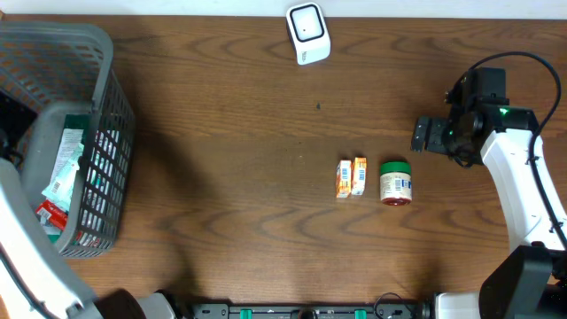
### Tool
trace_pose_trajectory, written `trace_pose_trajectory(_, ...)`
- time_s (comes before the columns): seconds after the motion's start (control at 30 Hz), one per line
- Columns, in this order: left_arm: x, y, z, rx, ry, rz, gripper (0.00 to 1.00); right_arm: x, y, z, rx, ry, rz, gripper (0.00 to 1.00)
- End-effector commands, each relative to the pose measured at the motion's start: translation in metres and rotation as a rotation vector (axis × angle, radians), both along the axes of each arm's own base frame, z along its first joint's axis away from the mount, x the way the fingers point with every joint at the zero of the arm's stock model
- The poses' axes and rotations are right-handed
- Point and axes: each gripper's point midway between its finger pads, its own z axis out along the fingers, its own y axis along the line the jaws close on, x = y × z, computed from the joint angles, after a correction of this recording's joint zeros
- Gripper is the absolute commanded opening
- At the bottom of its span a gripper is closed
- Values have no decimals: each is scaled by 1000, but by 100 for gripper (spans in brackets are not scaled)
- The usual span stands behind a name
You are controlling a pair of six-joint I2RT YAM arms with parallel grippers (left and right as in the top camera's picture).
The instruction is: Scan the item barcode
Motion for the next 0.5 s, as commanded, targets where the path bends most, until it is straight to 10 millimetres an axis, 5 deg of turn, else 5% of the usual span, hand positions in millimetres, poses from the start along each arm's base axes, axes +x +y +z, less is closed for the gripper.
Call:
trace_pose_trajectory(0.0, 4, 13, -58, -66, 211, -74, 89, 3, -2, 10, -9, -29, 0, 99)
trace_pose_trajectory(0.3, 19, 18, -171, -257, 497, -215, 100, 3, -2, 10, -9, -29, 0, 99)
trace_pose_trajectory(0.47, 23, 8, -224, -374, 587, -335, 98, 3, -2, 10, -9, -29, 0, 99)
